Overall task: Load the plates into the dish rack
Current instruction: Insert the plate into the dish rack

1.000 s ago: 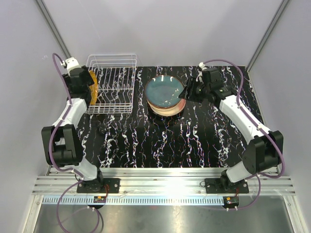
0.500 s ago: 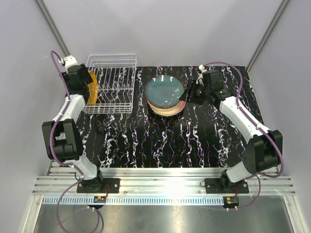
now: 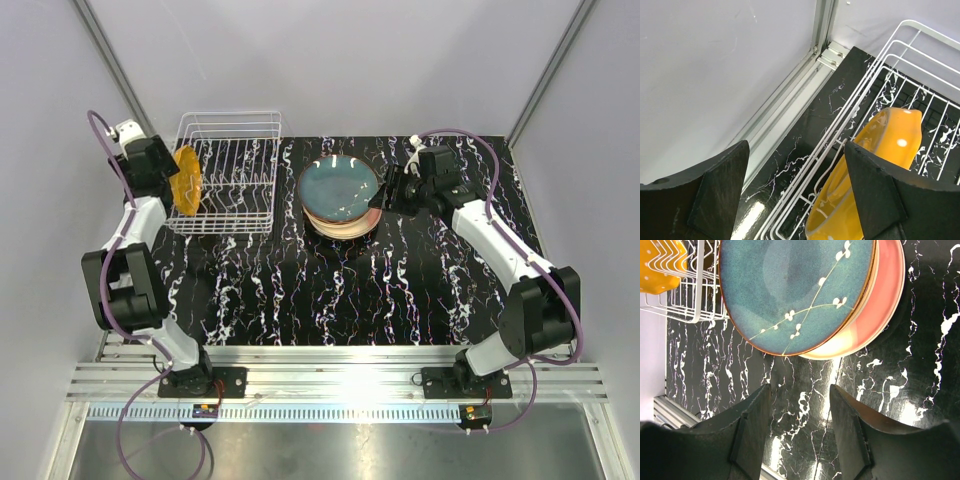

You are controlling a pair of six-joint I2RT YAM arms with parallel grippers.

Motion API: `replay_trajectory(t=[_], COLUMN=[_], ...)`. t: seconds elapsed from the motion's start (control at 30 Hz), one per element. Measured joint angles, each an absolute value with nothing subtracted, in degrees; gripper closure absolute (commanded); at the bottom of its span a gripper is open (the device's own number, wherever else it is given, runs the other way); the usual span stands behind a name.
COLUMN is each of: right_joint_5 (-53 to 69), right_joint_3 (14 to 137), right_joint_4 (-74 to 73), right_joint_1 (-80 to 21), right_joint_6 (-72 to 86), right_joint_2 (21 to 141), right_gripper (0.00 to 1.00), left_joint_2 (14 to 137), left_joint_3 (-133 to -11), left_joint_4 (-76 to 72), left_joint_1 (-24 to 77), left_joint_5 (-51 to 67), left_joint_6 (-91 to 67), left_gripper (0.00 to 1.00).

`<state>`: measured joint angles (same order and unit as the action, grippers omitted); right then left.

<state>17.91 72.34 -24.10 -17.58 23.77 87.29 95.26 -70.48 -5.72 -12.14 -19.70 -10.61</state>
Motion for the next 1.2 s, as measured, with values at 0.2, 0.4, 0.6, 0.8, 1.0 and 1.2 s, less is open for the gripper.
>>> replay_trajectory(t=[0.2, 0.4, 0.6, 0.8, 1.0, 1.2], right_joint_5=[18.7, 19.2, 19.2, 19.2, 19.3, 19.6], right_joint_3=[72.0, 72.0, 71.6, 71.1, 71.1, 71.1], right_joint_4=[-23.6, -23.4, -23.3, -23.3, -23.3, -23.2], right_joint_1=[-17.5, -17.4, -17.4, -17.4, -17.4, -17.3], right_joint_6=[23.8, 23.8, 23.7, 23.8, 23.7, 23.7], right_joint_2=[87.3, 87.3, 87.3, 87.3, 87.3, 88.0], right_gripper=[0.43, 0.42, 0.42, 0.42, 0.42, 0.41], left_joint_2=[92.7, 87.6, 87.6, 90.0, 93.1, 95.9], left_joint_3=[-66.5, -62.2, -62.2, -63.2, -64.3, -67.2], left_joint_4=[-8.0, -12.6, -14.2, -12.9, -10.3, -7.7], left_joint_1=[-12.1, -12.1, -11.3, -10.3, -10.3, -10.3], left_joint_5=[-16.2, -9.0, -3.7, -3.4, -4.6, -9.4], left_joint_6=[-10.3, -9.9, -9.0, -7.4, -5.3, -4.6], left_gripper=[0.11, 0.11, 0.10, 0.11, 0.12, 0.12])
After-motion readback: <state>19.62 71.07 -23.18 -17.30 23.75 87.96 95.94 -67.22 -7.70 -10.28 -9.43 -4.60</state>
